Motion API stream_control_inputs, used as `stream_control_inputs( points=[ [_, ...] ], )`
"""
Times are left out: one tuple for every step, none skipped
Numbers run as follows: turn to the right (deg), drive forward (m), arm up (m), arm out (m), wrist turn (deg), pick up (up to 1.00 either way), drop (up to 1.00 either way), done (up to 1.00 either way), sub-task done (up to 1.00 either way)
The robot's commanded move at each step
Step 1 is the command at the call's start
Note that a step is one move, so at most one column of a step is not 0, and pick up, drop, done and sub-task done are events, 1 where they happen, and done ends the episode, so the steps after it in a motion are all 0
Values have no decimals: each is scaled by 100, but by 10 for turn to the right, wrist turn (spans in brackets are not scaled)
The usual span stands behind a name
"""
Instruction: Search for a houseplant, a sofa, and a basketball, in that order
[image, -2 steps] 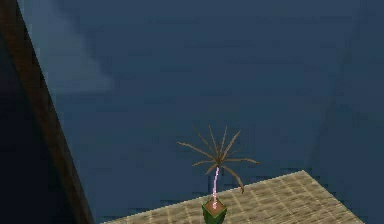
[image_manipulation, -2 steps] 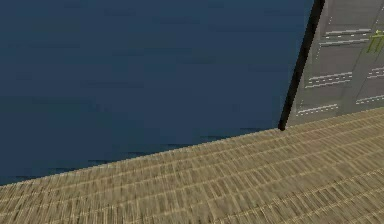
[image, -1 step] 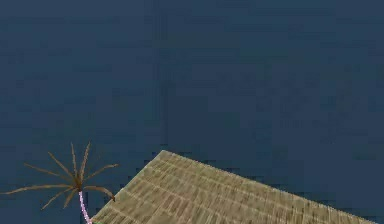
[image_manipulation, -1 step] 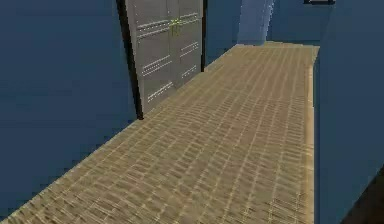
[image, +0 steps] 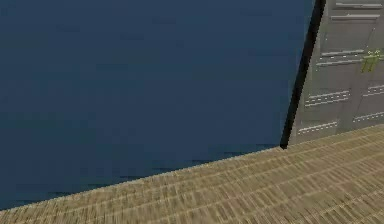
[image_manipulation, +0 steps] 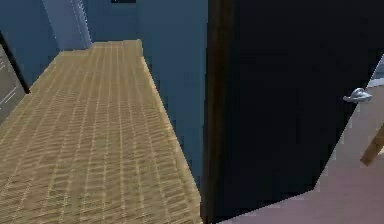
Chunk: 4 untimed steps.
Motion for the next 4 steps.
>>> stream_control_inputs(
  points=[
    [420, 0, 0, 0, 0, 0, 0, 0, 0],
    [0, 50, 0, 0, 0, 0, 0, 0, 0],
    [300, 0, 0, 0, 0, 0, 0, 0, 0],
    [0, 100, 0, 0, 0, 0, 0, 0, 0]
  ],
)
